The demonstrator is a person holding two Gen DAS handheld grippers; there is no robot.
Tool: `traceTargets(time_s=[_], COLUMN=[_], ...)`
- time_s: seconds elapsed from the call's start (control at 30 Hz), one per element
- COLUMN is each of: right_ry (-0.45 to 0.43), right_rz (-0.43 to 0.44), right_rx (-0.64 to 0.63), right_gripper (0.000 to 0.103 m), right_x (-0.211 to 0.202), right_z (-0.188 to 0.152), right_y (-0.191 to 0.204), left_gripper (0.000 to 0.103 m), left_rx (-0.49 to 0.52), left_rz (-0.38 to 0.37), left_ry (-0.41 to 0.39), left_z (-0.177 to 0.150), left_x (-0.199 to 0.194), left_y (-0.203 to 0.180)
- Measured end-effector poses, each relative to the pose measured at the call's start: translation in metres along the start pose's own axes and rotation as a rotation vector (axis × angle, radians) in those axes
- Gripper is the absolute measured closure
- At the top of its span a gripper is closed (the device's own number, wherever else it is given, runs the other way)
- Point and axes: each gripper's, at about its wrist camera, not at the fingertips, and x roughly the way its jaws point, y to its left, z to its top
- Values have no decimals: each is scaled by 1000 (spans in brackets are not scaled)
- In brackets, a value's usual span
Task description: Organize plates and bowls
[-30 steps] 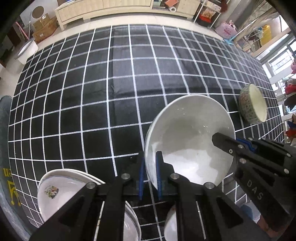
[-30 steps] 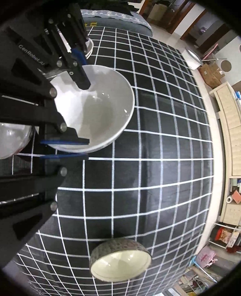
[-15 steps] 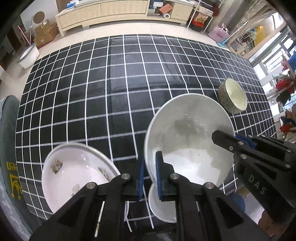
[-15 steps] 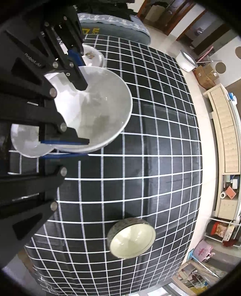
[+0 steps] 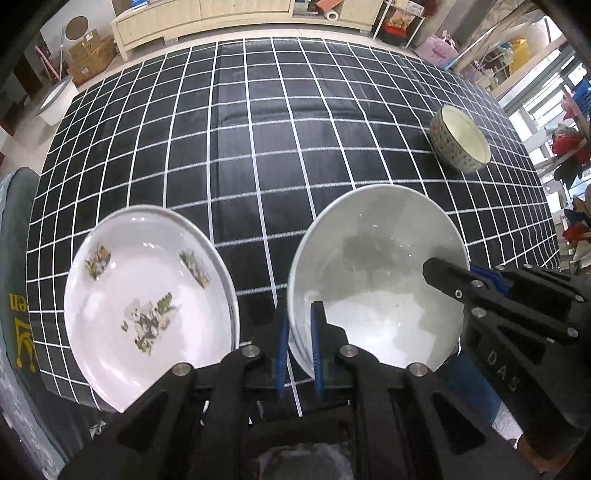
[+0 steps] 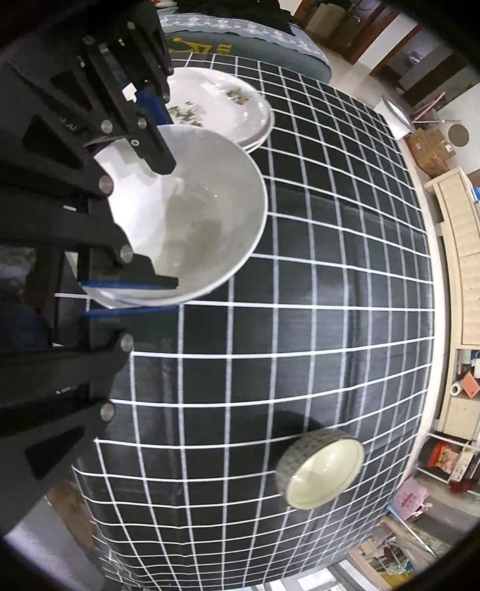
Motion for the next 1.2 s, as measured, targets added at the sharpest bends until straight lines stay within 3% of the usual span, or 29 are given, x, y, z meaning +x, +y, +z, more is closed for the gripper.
traceTargets(time_s=[0.73,1.2], right_ry=[88,102], right_rz=[-25,-15], right_rx=[-12,-5], right_gripper=[92,91], right_x=[29,41], right_z=[-18,-19], right_y=[0,-1], left_gripper=[93,93], left_rx=[61,103], left_rz=[84,88], left_ry=[7,-13], left_z=[-13,-8], left_x=[21,22], left_y=[-16,-15])
